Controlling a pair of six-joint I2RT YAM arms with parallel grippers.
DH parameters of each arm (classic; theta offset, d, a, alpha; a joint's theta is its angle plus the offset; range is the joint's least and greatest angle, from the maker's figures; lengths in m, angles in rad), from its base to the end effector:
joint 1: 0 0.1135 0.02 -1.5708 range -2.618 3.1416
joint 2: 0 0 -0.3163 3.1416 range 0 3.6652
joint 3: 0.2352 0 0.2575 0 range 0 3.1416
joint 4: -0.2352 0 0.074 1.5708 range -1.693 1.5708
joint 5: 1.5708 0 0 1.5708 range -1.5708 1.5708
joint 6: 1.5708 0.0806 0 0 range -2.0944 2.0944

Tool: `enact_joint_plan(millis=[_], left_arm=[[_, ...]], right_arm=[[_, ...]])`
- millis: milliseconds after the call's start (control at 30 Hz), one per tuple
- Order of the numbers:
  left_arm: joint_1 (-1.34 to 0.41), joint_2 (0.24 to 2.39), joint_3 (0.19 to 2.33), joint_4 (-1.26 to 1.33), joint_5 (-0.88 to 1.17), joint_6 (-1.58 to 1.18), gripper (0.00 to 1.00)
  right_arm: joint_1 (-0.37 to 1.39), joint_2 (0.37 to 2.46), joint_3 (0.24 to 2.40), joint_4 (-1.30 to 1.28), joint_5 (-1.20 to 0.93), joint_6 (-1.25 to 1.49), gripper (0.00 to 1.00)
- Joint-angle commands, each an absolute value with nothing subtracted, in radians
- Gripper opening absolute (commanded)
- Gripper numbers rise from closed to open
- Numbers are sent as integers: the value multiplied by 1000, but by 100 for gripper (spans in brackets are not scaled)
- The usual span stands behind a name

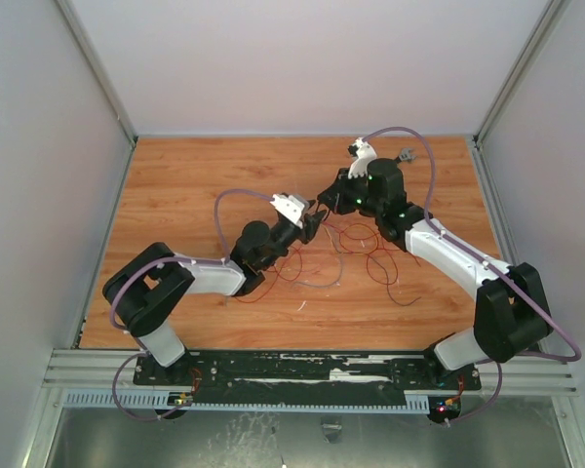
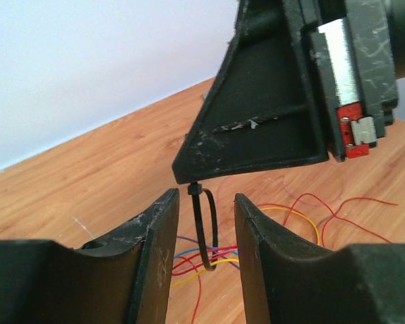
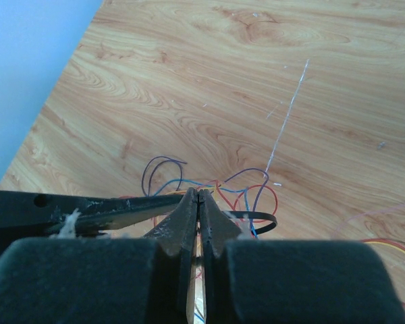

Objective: Zip-tie the wires
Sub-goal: Tie the cable at the center of the board.

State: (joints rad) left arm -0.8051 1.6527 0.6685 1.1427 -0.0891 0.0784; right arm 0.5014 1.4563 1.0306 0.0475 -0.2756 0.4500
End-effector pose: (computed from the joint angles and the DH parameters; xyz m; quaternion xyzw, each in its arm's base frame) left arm 0.2732 -0.2739 0.2778 0.2465 0.6005 -0.2431 0.7208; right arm 0.3205 0.2007 0.3230 -0.0982 0.8173 0.3558 0.4425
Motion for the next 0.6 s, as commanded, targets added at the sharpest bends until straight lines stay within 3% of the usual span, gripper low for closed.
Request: enact_joint_plan(millis=[0,167,567], left_arm=[[-781,1663,689,1211,-97,70,43],[-763,1667,686,1241,-75,33,37],[-758,1696,675,1287,-5,-23,36]], right_arm=[[509,1421,1021,56,-267,453,0],[509,1417,1016,63,-265,460,0],[508,1418,1014,70,-260,468,0]])
